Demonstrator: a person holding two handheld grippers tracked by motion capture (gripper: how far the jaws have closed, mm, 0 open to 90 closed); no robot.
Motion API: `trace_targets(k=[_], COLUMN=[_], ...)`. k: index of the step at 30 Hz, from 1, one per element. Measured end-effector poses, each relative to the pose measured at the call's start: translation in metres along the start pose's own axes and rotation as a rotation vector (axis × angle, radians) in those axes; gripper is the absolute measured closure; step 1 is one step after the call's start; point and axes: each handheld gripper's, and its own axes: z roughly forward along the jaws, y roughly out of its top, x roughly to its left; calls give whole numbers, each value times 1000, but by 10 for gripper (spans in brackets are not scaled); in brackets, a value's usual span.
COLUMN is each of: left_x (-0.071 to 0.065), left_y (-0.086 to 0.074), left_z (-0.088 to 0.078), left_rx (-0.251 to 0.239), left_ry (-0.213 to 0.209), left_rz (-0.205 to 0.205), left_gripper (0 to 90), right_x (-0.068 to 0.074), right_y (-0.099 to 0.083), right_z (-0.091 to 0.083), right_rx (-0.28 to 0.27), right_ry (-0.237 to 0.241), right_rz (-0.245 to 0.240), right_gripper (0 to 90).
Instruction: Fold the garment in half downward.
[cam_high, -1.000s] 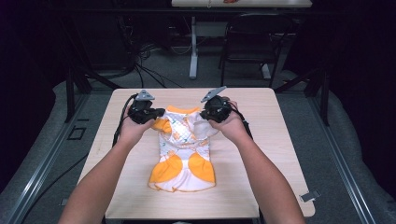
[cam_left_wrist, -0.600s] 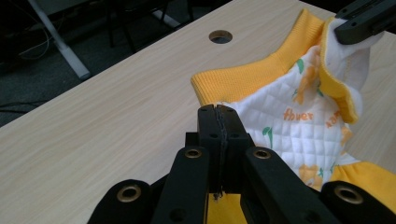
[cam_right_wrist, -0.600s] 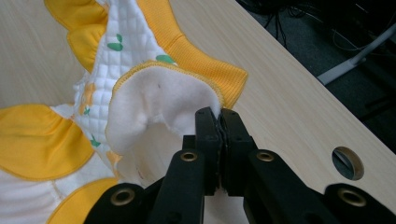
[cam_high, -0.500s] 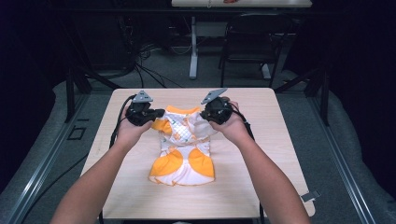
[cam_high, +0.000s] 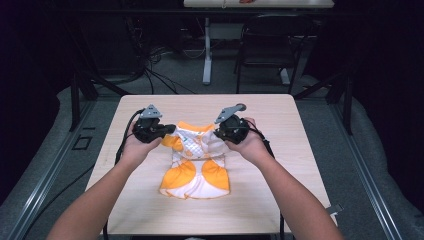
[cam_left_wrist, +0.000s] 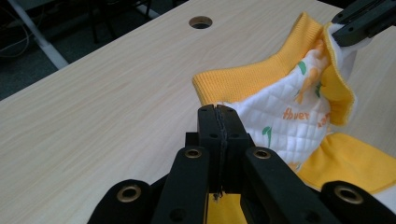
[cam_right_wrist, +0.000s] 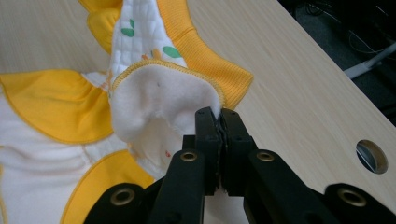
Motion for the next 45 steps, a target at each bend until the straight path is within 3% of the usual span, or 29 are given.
trace_targets(k=[7,14,24,33,39,45], left_x=[-7,-13,-18,-26,-28,-33], left_y=[-5,-14,-28,-39,-48,-60], left_z=[0,1,1,2,1,1], left_rx=[17,25,43,59,61,68], left_ry=[-20,-44,-65,-83,-99,-107], left_rz=[26,24,31,47,37,28], left_gripper=[900,900,900,900,900,900], right_x=[8,12,30,46,51,55], right_y=[-9,-18,-28,-36,-42,-43], right_z=[0,2,6,8,8,6], right_rx=[20,29,60,87,69,67], right_ry=[19,35,82,92,99,100], right_rz=[-19,-6,-23,-45,-20,-28], right_gripper=[871,871,871,871,871,870])
